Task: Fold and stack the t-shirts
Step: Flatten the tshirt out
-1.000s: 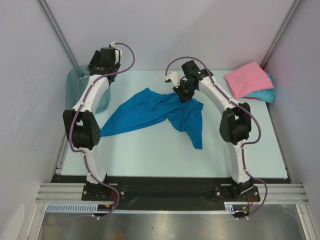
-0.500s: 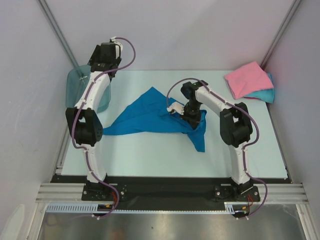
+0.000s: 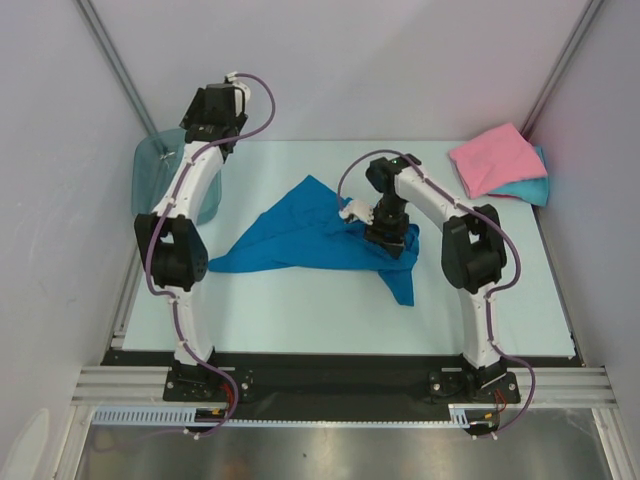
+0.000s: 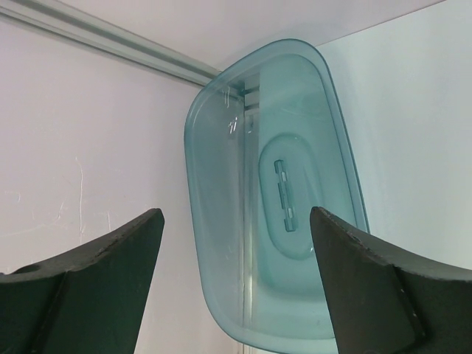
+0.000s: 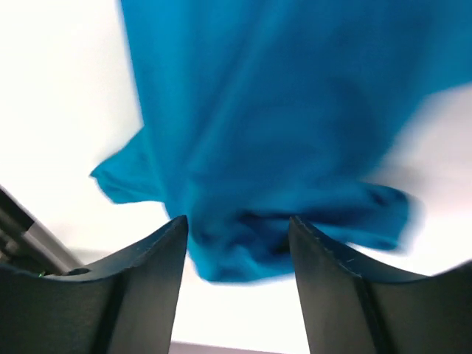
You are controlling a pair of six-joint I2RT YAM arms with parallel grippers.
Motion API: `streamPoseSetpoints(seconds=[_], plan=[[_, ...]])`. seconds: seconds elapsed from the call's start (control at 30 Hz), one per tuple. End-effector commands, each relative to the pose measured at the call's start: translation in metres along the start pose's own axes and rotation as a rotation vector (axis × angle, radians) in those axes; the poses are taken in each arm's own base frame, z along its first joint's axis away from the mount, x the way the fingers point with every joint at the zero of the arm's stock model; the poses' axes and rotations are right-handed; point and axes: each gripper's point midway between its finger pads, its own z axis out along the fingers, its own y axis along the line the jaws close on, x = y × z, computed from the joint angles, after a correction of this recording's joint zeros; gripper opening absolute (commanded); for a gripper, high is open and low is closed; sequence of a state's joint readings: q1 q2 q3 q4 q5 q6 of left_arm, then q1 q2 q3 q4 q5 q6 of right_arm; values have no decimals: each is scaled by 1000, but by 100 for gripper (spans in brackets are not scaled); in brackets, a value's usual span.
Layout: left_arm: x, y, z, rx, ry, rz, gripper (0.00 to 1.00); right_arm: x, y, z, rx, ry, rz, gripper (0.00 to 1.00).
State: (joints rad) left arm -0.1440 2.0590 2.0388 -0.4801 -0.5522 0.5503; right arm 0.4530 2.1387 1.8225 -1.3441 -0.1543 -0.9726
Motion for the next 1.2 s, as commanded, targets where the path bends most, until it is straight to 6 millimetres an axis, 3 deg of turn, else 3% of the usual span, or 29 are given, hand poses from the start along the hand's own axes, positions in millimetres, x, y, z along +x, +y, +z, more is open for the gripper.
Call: streamPoseSetpoints(seconds=[0.0,0.17,0.27,0.43,0.6,0.73,0.87,0.93,0.97,1.03,1.17], plan=[[-16,1,-3,-1,-47,-23,87,-29,-22,-50,122,-131,27,63],[-21,-5,-4,9,-58,-25,87,-72,-58,-89,304,-308,58,74],[-21,-9,-2,17,-57,-28,87,-92,-85,-90,400,-365,96,75],[-23,-16,-2,26,-60,-28,86,-121,-112,-50,395,-400,141,74],[-24,-22,-1,34,-61,-23,86,-157,-117,-34,379,-455,130,74],[-24,-20,-2,29,-60,-15,87,-170,-114,-24,367,-464,112,71],[-23,-18,-3,21,-60,-8,86,-170,-111,-21,360,-458,110,52],[-24,-18,-2,20,-62,-7,86,-167,-112,-21,367,-451,113,33],[-24,-18,-2,20,-62,-9,87,-166,-111,-21,367,-450,112,15],[-25,-18,-1,20,-65,-8,86,-163,-111,-20,370,-440,116,2],[-27,-20,0,21,-68,-9,86,-159,-114,-23,397,-423,119,1]])
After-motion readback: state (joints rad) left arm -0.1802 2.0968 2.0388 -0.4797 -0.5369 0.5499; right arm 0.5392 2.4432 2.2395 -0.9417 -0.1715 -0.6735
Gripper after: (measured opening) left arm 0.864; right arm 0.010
